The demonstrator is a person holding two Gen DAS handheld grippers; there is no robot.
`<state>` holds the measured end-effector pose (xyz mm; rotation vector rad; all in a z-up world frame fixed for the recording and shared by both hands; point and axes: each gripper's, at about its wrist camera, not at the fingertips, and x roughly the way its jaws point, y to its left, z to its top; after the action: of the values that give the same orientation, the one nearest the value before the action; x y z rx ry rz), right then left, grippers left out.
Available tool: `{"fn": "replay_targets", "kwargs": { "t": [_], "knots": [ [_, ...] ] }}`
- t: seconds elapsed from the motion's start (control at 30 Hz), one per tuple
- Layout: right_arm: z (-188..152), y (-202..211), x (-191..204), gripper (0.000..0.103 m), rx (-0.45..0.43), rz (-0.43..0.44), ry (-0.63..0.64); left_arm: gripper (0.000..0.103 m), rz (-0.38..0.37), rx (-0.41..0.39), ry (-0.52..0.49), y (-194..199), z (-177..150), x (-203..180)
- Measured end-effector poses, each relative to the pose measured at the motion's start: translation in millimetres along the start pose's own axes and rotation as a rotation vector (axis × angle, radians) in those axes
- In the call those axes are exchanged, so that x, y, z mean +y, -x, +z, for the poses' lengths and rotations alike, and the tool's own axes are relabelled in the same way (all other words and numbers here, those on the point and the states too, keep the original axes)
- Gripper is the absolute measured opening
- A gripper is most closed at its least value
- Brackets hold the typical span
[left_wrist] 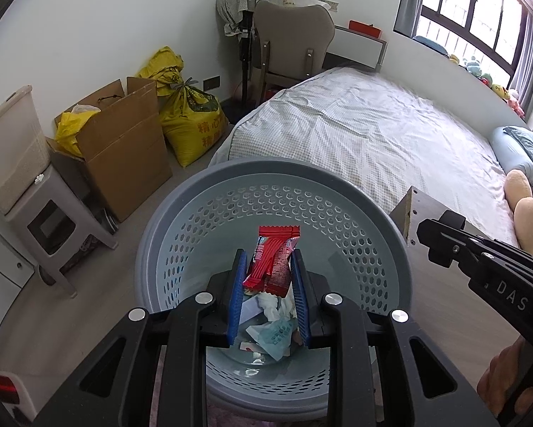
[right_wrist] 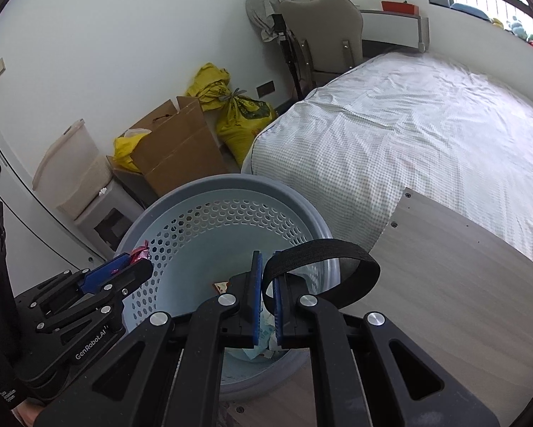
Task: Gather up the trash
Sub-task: 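Carry the red wrapper and black strap over the blue basket, then open both grippers to drop the wrapper and strap into the basket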
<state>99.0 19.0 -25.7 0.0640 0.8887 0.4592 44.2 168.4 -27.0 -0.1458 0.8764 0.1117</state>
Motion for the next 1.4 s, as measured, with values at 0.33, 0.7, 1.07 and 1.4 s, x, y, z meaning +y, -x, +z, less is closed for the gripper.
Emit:
{"fn": "replay_targets", "kwargs": {
  "t": [0.33, 0.7, 1.07, 1.4],
  "knots": [
    [2, -18, 2, 0.007, 0.041, 0.013, 0.014, 0.024, 0.013, 0.025, 0.006, -12, 0, 3],
    [3, -36, 5, 0.009, 0.08, 0.018, 0.036, 0.025, 0.021, 0.051, 0.018, -23, 0, 9],
    [9, -43, 22, 0.009, 0.09, 0.06, 0.087, 0.025, 0.039, 0.049, 0.041, -21, 3, 22],
    [5, -46, 22, 0.057, 0.111, 0.059, 0.092, 0.039, 0.045, 0.039, 0.057, -13, 2, 26]
  ]
}}
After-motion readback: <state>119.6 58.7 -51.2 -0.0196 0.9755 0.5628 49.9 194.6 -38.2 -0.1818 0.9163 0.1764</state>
